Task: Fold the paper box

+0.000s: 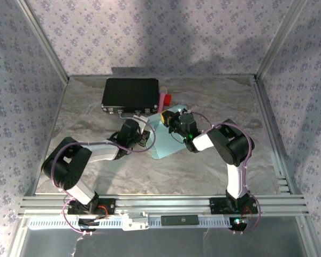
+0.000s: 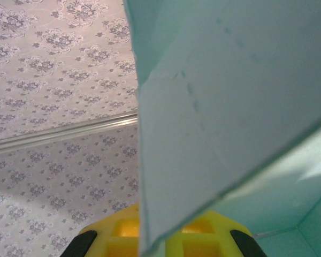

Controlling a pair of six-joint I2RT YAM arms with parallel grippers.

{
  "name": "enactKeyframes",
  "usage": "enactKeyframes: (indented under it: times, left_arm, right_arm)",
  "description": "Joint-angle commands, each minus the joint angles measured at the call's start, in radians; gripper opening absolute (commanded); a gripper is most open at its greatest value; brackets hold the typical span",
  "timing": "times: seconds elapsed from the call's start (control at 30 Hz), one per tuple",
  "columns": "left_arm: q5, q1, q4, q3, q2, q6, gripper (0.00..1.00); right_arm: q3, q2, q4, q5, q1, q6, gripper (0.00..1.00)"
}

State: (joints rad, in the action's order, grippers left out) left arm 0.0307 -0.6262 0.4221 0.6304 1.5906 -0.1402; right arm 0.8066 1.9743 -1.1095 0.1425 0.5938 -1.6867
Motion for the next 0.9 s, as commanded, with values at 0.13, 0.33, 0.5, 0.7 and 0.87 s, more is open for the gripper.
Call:
enactKeyframes:
  times: [0.13, 0.33, 0.5, 0.7, 0.87]
  left_arm:
    - [-0.09, 0.005, 0.03, -0.019, -0.048, 0.092, 0.22]
    - [-0.074, 0.012, 0.129, -0.09, -0.065, 0.163, 0.18]
    - [-0.106, 0.056, 0.135, -0.08, -0.046, 0.143, 0.12]
    - [-0.187, 0.044, 0.117, -0.053, -0.059, 0.131, 0.17]
    - [-0.191, -0.007, 0.085, -0.012, -0.046, 0.132, 0.19]
  right_arm:
    - [-0.017, 0.018, 0.132, 0.035, 0.009, -0.024, 0.0]
    - [-0.011, 0.012, 0.149, 0.041, 0.008, -0.019, 0.0]
    - [-0.005, 0.014, 0.152, 0.043, 0.008, -0.019, 0.0]
    - [-0.003, 0.02, 0.152, 0.045, 0.009, -0.018, 0.0]
    - [-0.001, 0.026, 0.151, 0.04, 0.014, -0.021, 0.0]
